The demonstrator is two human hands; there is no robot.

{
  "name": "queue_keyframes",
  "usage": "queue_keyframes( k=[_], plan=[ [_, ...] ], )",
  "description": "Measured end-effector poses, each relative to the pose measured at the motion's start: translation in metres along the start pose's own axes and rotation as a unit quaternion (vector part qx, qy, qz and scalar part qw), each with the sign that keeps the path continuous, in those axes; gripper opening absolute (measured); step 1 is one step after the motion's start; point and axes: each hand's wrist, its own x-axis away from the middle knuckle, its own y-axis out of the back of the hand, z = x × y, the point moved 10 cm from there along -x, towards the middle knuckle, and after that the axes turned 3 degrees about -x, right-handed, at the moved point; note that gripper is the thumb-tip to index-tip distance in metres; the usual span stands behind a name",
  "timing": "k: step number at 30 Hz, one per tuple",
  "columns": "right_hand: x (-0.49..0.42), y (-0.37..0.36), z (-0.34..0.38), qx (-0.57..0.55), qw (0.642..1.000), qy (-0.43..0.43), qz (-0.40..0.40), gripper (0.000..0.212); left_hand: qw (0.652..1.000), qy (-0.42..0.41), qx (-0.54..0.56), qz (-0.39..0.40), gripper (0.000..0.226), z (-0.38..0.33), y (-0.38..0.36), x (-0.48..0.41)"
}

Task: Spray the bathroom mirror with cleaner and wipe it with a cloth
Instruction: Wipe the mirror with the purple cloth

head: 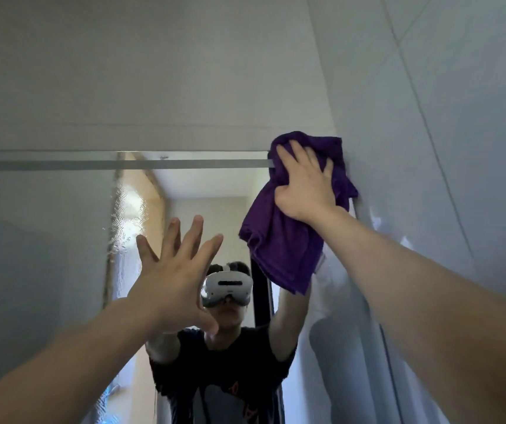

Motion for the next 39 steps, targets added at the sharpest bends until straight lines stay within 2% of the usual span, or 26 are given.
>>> queue_keyframes(
  k=[6,9,14,19,22,26,30,33,37,39],
  plan=[
    [0.063,-0.035,0.075,0.032,0.984,0.167,0.058,0.086,1.000,0.000,-0.018,0.002,0.155,0.001,0.001,0.002],
    [0.115,-0.042,0.076,0.025,0.976,0.206,0.060,0.086,1.000,0.002,-0.014,0.006,0.155,0.002,0.002,0.004],
    [0.176,-0.037,0.022,0.035,0.982,0.180,0.043,0.084,1.000,0.002,-0.004,0.008,0.155,0.001,0.004,0.006],
    [0.207,-0.023,-0.045,0.019,0.999,0.048,-0.017,0.084,1.000,0.000,0.010,0.012,0.152,-0.001,0.005,0.008],
    [0.219,-0.027,-0.051,0.020,0.999,0.036,-0.023,0.084,1.000,-0.002,0.025,0.015,0.149,-0.002,0.004,0.006],
    [0.191,-0.023,-0.043,0.029,0.999,0.025,-0.020,0.082,0.999,-0.008,0.027,0.021,0.150,-0.001,0.001,0.003],
    [0.124,-0.016,-0.023,0.042,0.999,-0.001,-0.012,0.077,1.000,-0.009,0.013,0.025,0.151,-0.003,0.002,0.004],
    [0.074,-0.017,0.008,0.074,0.997,0.012,0.002,0.072,0.999,-0.014,0.026,0.043,0.149,-0.007,0.007,0.005],
    [0.030,-0.035,0.068,0.097,0.993,0.065,0.032,0.074,0.990,-0.048,0.122,0.050,0.128,0.012,0.027,0.008],
    [0.021,-0.045,0.098,0.094,0.992,0.079,0.035,0.075,0.991,-0.036,0.128,0.027,0.113,0.039,0.043,0.012]
  ],
)
